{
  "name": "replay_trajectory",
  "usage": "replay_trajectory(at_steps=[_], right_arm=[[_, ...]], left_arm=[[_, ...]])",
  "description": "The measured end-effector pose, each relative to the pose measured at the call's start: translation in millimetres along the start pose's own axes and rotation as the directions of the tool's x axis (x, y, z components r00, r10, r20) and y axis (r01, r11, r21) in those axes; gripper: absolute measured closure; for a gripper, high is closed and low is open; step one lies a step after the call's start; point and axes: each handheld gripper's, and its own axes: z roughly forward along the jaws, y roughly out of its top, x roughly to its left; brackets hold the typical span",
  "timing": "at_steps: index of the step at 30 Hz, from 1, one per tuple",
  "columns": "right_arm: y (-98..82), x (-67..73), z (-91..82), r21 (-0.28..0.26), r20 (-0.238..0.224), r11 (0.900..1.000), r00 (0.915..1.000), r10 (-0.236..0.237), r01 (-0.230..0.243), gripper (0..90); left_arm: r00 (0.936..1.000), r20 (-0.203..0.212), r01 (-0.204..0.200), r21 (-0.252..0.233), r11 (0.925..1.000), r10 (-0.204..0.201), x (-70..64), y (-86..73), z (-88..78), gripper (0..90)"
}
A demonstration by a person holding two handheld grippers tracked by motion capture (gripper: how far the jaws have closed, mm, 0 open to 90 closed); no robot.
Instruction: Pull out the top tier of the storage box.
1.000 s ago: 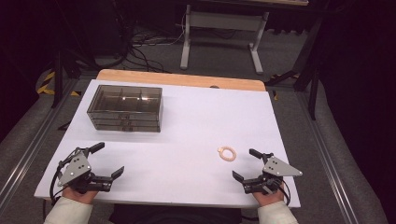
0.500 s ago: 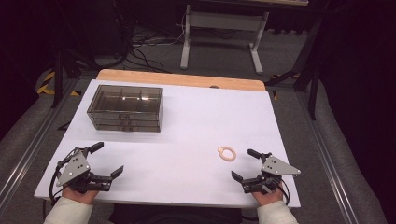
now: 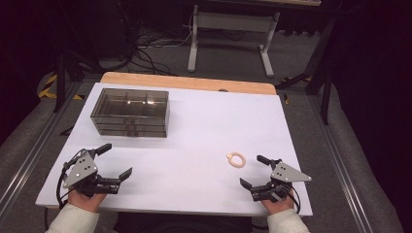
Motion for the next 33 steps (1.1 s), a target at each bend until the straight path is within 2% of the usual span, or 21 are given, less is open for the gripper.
replay_trajectory(at_steps=[8,9,17,33], right_arm=[[-0.1,0.2,0.4,0.002,0.0,1.0,1.0,-0.001,0.001,0.1],[-0.2,0.2,0.5,0.002,0.0,1.0,1.0,-0.002,0.002,0.1],[-0.4,0.5,0.8,0.006,0.001,1.0,1.0,-0.004,0.004,0.1],[-0.7,1.2,1.3,0.008,0.001,1.0,1.0,-0.009,0.009,0.1]], left_arm=[[0.9999,0.008,0.009,-0.007,0.9999,-0.009,7.5,14.4,6.8,2.5],[0.9997,0.011,0.022,-0.017,0.9996,-0.022,9.7,17.9,9.2,2.5],[0.9997,0.014,0.021,-0.015,0.9997,-0.021,16.0,28.0,19.3,2.3],[0.9992,0.011,0.038,0.018,0.9991,-0.038,29.9,34.5,44.5,1.6]])
